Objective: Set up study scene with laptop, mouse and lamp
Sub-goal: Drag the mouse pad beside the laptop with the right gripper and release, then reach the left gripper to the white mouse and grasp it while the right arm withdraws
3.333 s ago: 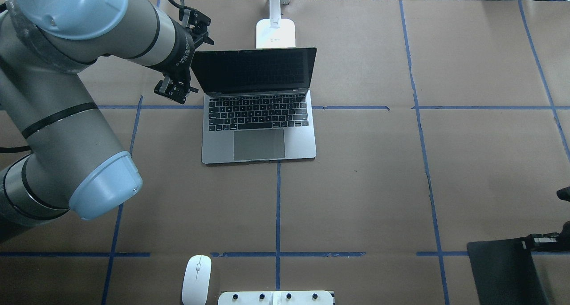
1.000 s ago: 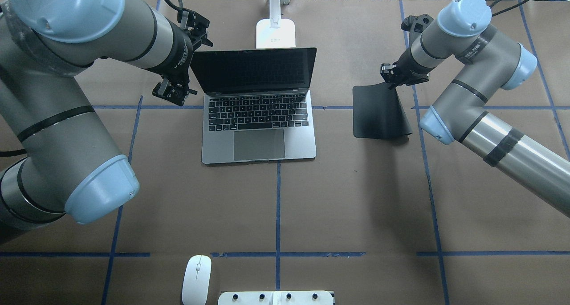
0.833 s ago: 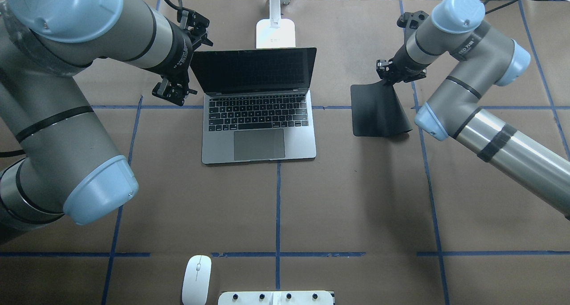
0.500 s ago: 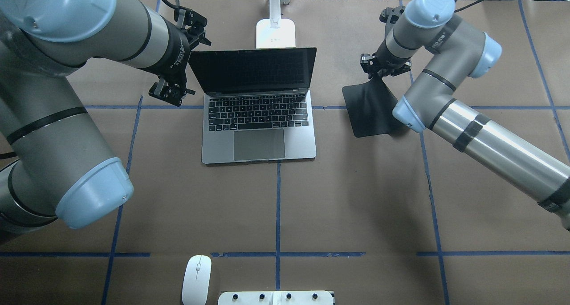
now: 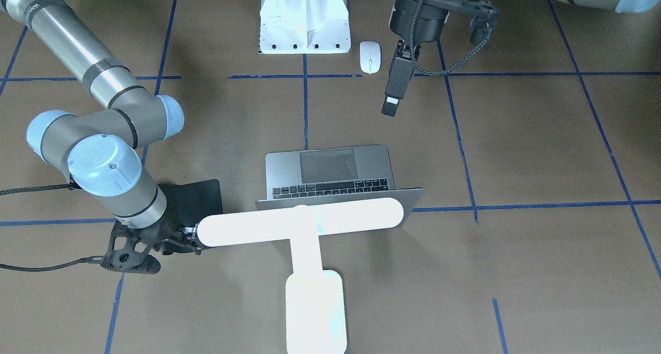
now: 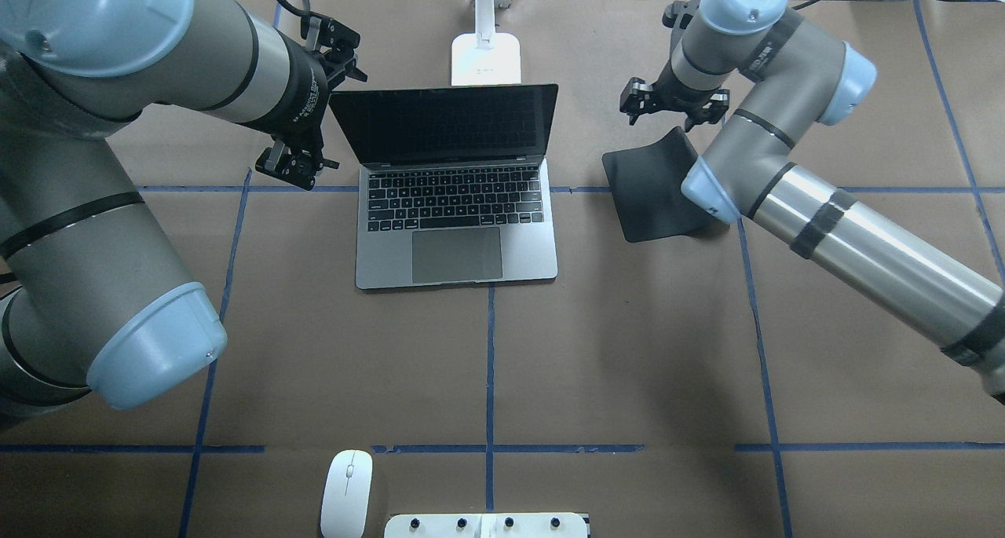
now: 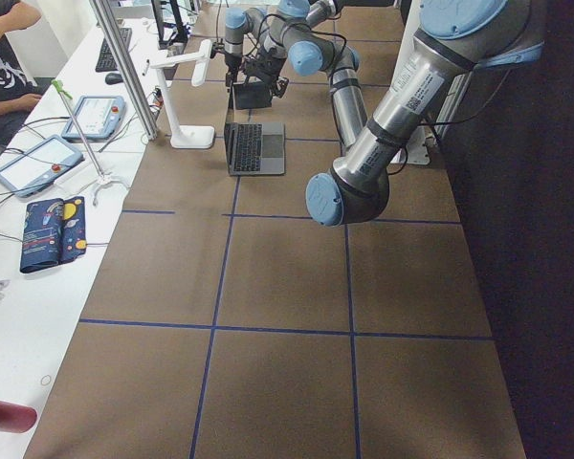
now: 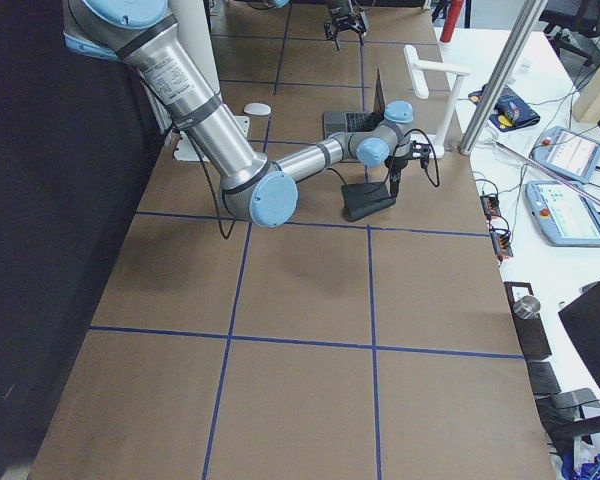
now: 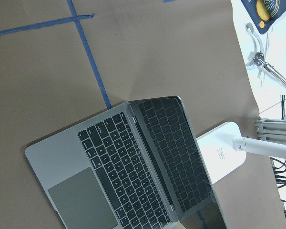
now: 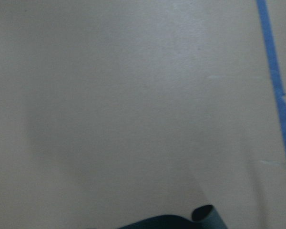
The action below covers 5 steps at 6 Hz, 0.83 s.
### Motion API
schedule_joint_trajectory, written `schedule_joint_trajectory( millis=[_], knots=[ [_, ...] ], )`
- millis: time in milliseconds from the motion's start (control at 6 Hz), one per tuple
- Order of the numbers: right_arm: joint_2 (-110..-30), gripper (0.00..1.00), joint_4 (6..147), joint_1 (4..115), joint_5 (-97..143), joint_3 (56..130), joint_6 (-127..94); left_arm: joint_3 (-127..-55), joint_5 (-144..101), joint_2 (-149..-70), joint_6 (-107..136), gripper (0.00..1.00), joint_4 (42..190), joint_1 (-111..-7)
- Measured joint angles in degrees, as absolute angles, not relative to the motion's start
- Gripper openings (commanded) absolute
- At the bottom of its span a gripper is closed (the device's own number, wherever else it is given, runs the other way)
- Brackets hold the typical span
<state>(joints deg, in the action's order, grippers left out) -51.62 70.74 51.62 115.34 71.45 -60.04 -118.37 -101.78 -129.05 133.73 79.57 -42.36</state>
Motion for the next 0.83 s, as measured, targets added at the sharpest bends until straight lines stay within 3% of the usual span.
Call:
schedule_joint_trajectory(
  millis=[500,833],
  knots=[
    [-58.2,1.00,72.3,58.6,119.1,78.3,-55.5,-118.5,-101.8,-128.3,133.7,1.00,79.6,-42.2],
    [-60.9,1.00,72.5,64.0,125.2,81.0,-53.6,-121.5,-101.5,-123.4,131.6,1.00,79.6,-38.7]
  ],
)
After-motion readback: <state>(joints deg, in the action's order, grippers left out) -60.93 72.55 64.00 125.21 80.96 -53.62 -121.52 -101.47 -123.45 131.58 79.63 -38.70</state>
